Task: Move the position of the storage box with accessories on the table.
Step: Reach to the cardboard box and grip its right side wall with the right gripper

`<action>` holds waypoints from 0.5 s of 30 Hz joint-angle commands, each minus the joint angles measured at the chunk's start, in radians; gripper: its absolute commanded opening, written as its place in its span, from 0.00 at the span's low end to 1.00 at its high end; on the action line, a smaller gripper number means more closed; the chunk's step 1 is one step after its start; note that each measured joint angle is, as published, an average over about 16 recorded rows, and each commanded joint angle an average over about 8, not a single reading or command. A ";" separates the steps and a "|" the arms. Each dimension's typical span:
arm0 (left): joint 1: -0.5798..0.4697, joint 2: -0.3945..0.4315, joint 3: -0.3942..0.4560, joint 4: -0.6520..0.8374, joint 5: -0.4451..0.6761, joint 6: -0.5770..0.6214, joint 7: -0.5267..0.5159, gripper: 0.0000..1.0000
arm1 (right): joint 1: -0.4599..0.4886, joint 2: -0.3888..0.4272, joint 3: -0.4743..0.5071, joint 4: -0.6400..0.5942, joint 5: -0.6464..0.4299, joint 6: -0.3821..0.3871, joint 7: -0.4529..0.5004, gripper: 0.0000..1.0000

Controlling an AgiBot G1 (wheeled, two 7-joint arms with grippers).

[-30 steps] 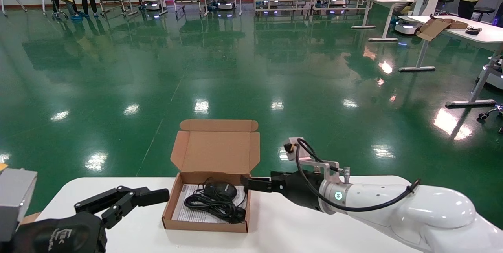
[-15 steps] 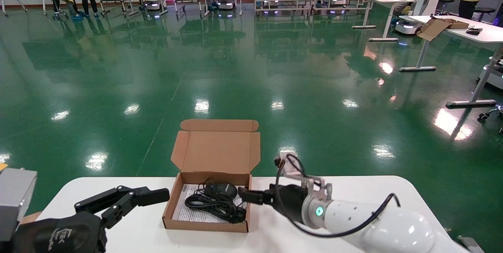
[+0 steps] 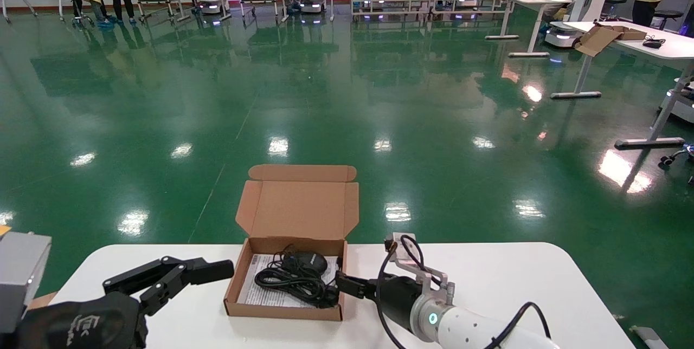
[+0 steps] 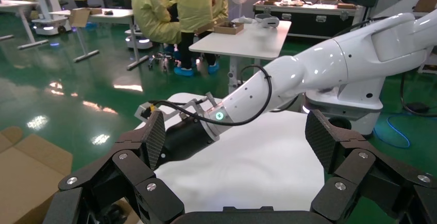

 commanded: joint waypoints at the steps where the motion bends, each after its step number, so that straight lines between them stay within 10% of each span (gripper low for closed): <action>1: 0.000 0.000 0.000 0.000 0.000 0.000 0.000 1.00 | -0.010 0.000 -0.020 0.009 0.016 0.033 0.017 1.00; 11: 0.000 0.000 0.000 0.000 0.000 0.000 0.000 1.00 | -0.034 0.000 -0.112 0.049 0.069 0.129 0.052 0.99; 15: 0.000 0.000 0.000 0.000 0.000 0.000 0.000 1.00 | -0.041 0.000 -0.145 0.061 0.087 0.164 0.068 0.53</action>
